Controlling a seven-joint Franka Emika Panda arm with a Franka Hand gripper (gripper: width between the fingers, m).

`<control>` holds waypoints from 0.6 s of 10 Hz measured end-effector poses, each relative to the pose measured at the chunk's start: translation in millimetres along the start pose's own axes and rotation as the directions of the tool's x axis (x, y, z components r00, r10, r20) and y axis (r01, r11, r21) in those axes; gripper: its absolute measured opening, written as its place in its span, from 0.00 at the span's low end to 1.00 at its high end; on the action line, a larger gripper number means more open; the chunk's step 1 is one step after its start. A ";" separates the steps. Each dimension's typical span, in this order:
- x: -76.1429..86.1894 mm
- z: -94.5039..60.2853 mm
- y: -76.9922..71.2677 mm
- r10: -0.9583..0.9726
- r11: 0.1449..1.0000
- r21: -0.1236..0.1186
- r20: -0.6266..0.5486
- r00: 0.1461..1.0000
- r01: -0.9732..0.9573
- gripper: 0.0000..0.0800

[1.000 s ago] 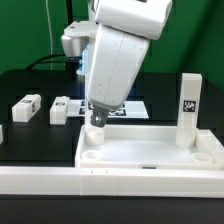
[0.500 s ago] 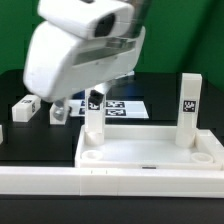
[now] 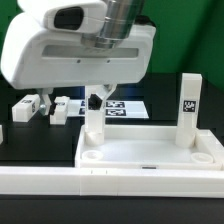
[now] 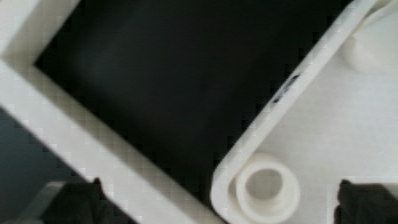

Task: Assemble desk

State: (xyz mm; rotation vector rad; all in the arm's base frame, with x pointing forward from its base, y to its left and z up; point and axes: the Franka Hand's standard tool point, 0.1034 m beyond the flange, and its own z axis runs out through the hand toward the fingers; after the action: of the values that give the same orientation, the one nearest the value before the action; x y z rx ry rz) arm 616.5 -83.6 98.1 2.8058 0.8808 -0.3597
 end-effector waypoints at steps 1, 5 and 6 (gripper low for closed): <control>-19.0 7.9 16.1 0.061 0.995 0.081 -0.038 0.997 -0.058 0.81; -59.4 30.6 40.2 0.145 0.980 0.143 -0.034 0.989 -0.139 0.81; -57.1 30.0 38.3 0.139 0.981 0.142 -0.035 0.990 -0.133 0.81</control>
Offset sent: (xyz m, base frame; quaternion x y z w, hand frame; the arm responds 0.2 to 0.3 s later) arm -0.0431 -0.0485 -0.0174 0.0509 0.0165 0.0611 0.9967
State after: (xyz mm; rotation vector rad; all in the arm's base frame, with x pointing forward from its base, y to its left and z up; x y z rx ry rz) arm 588.0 -152.5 89.3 2.9936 0.6918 -0.3513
